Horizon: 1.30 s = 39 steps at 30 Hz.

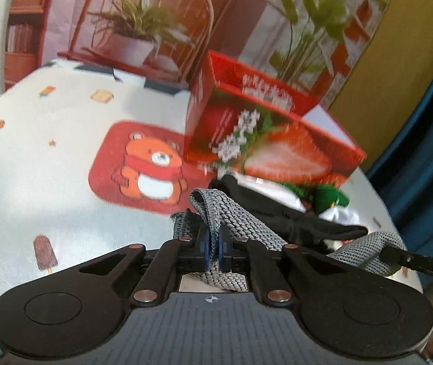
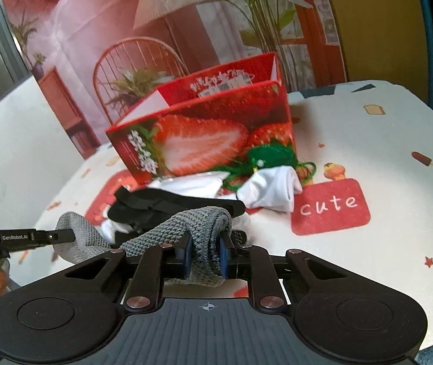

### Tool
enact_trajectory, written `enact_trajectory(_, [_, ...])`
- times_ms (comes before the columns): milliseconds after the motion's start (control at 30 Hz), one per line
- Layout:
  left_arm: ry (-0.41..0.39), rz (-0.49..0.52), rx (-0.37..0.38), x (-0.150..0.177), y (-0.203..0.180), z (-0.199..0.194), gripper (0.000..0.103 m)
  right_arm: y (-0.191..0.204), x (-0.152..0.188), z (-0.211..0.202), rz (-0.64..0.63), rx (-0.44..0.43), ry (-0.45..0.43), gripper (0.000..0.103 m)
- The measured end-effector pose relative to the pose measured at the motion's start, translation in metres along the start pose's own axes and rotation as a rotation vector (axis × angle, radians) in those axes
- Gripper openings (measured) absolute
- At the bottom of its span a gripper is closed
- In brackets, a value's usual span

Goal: Organize soft objects
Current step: 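Lift the grey towel with both tools and carry it over the red box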

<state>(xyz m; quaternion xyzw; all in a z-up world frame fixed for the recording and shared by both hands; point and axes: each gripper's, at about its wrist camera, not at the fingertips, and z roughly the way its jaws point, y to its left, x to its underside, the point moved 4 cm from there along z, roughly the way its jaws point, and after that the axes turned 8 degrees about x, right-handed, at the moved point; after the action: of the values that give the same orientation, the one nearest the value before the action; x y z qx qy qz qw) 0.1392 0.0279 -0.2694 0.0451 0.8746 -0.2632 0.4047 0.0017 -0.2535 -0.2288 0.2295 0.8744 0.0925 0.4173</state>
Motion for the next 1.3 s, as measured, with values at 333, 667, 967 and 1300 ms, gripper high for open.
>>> enact_trajectory(333, [-0.128, -0.014, 0.026, -0.031, -0.012, -0.029, 0.006, 0.006, -0.038, -0.014, 0.108, -0.098, -0.069, 0.016])
enact_trajectory(667, [-0.211, 0.055, 0.015, -0.073, -0.033, -0.025, 0.006, 0.023, -0.08, -0.009, 0.014, -0.073, -0.158, 0.015])
enact_trajectory(967, [-0.264, 0.156, -0.04, -0.133, -0.056, 0.016, 0.006, 0.031, -0.149, 0.02, -0.096, 0.004, -0.248, 0.014])
enact_trajectory(1300, [-0.199, 0.285, -0.121, -0.173, -0.078, 0.08, 0.006, 0.025, -0.204, 0.078, -0.182, 0.114, -0.244, 0.014])
